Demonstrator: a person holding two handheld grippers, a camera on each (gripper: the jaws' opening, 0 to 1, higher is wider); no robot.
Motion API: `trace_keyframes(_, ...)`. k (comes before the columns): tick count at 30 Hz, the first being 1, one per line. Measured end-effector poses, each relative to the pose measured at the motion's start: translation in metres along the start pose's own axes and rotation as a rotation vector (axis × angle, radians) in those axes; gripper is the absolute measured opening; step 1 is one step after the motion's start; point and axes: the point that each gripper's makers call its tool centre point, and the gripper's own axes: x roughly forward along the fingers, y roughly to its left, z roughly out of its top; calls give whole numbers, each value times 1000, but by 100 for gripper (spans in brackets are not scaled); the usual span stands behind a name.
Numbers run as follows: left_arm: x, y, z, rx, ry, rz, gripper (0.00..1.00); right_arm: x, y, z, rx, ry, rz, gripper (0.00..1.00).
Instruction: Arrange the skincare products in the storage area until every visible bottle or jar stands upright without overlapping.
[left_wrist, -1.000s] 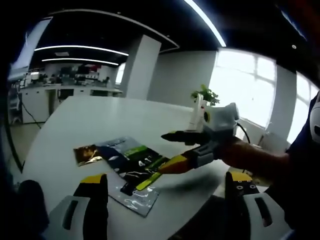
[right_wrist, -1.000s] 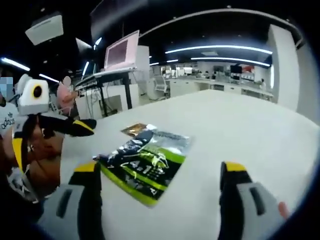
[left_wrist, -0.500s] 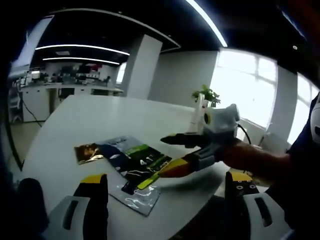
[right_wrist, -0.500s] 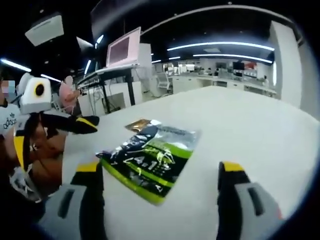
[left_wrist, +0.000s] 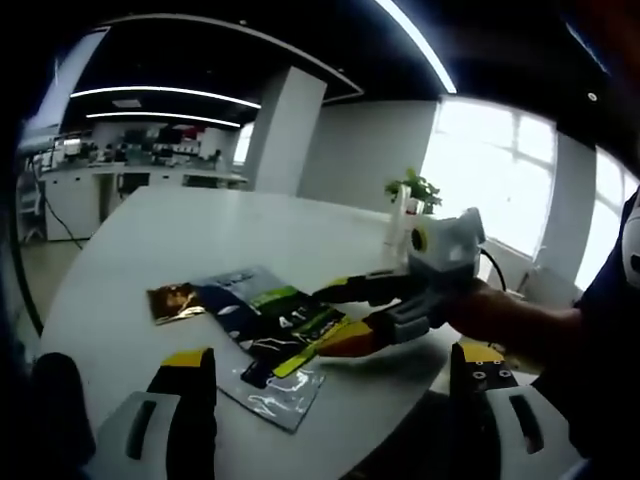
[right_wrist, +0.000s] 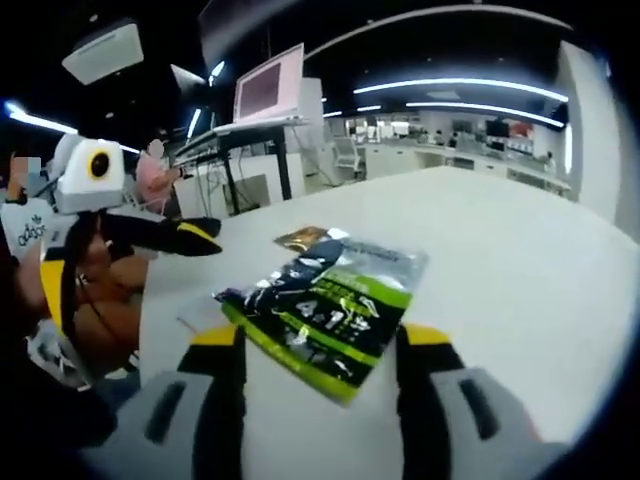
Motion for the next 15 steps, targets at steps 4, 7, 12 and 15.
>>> trace_keyframes(4,0,1,-1,-3,2,2,99,-2,-1,-2,-10,4,-8,55)
trace_keyframes(7,1,3,-2,-6,8,7,99,-2,-4,-2,-2,5,-11,53)
trace_keyframes(12,4,6,0,-18,12,6,98,-3,-2,-4,-5,7,-10,53)
trace_keyframes(15,8,9,4,-74,9,-9,98,-4,-1,-5,-2,7,-7,53)
